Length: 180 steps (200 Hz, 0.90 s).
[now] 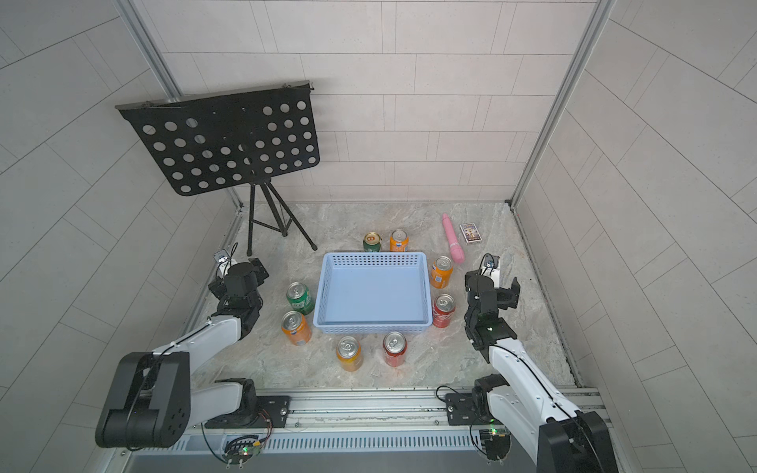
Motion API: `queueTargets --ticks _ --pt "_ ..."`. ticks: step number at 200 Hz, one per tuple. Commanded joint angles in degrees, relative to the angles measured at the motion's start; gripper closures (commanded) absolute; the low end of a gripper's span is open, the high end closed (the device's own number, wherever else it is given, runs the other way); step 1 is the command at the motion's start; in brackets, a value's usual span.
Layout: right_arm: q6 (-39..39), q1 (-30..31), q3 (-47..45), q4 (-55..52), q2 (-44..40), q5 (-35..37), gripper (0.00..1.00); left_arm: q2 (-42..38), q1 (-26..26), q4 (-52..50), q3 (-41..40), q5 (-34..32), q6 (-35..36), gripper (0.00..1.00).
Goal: Take out the drinks from the basket
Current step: Reset both arms
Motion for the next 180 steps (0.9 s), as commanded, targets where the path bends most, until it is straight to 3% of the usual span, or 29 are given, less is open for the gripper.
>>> queueTargets --ticks 1,43,65,89,101,120,137,152,180 --pt "-0.69 -0.25 -1.60 6.57 0.57 -3.29 0.00 0.43 -0.58 1.33 -1.50 1.05 2.37 0.00" --pt "-1.51 -0.34 -4.57 17.46 5.82 -5.11 0.00 9.57 -0.90 15.52 -4.80 3.65 4.66 0.00" --pt "-1.54 -0.43 -5.60 23.66 9.53 -4.94 0.00 10.72 -0.96 13.19 -2.96 6.62 6.03 0.00" --pt "-1.93 -0.43 -5.76 31.47 17.34 -7.95 0.00 16.18 -0.97 17.10 -2.26 12.06 9.09 0.00" --pt "-2.73 -0.43 -6.09 37.61 22.51 -8.39 0.00 18.63 -1.92 23.09 -2.90 10.42 10.52 0.00" --pt "-2.55 -0.52 -6.53 47.59 30.96 -9.16 0.00 15.68 -2.24 12.19 -0.02 9.16 9.16 0.00" --pt "-3.37 -0.68 -6.41 54.85 38.44 -10.24 0.00 17.61 -2.26 18.85 -1.64 8.94 9.62 0.00" --pt "-4.58 -0.61 -6.12 59.33 42.86 -11.17 0.00 16.00 -2.32 12.84 -0.12 9.02 9.35 0.00" --pt "-1.41 -3.01 -4.00 50.20 39.81 -14.79 0.00 16.20 -2.41 14.10 -0.53 8.95 9.58 0.00"
